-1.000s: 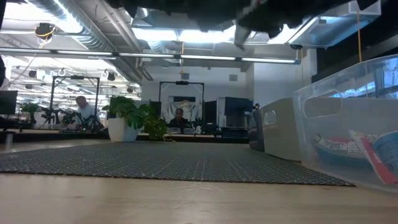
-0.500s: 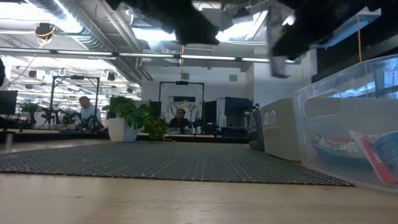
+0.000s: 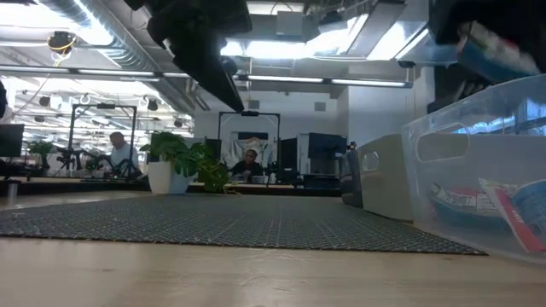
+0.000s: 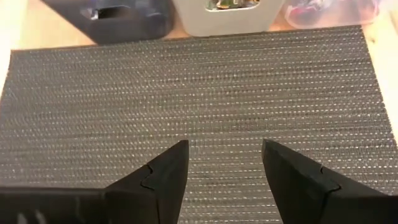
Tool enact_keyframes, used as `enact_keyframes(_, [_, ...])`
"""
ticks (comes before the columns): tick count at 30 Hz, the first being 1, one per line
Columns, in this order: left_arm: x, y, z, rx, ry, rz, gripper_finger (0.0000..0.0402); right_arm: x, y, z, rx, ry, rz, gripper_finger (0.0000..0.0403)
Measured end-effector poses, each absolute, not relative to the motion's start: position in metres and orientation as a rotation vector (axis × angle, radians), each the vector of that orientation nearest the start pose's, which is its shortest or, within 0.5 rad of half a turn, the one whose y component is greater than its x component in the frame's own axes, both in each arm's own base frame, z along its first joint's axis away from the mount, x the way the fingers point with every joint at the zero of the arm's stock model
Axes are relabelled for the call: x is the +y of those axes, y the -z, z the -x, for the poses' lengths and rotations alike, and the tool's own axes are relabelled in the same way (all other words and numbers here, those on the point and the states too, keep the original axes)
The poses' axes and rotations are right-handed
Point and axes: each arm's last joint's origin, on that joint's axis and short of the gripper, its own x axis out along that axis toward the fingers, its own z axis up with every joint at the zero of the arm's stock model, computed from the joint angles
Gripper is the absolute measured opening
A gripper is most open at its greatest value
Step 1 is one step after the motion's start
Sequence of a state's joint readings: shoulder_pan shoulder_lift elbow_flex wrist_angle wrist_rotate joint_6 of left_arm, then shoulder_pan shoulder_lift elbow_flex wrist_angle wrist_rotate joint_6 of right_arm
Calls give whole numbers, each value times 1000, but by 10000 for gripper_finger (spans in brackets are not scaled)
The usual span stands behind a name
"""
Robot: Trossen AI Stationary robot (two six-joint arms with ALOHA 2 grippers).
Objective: Pick and place Granola Bars by type
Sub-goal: Put the red granola bar into the transparent bin, then return to Home Position
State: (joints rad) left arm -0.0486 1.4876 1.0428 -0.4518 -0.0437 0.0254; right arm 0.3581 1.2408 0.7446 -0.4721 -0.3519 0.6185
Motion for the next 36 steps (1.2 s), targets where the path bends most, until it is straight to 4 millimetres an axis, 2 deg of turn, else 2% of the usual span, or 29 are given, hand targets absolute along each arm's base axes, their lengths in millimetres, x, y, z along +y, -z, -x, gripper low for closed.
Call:
enact_keyframes(4, [-14, -240, -305, 892, 11, -51, 195, 96, -202, -216, 1200, -254, -555, 77])
enact_keyframes(13, [-14, -240, -306, 889, -13, 3, 192, 107, -187, -218, 1274, -256, -519, 78])
enact_keyframes(20, [-14, -240, -306, 889, -14, 5, 192, 108, -185, -220, 1269, -240, -535, 81])
enact_keyframes(27, [-14, -240, -306, 890, -14, 5, 192, 108, -185, -220, 1260, -228, -527, 139])
enact_keyframes(30, [-14, -240, -305, 894, -14, 6, 192, 108, -185, -220, 1285, -283, -534, 167])
enact_keyframes(33, [-14, -242, -302, 898, 0, 7, 192, 105, -196, -220, 1234, -310, -506, 183])
enact_keyframes(36, [-16, -264, -295, 788, 55, 17, 192, 101, -222, -213, 1045, -314, -364, 189])
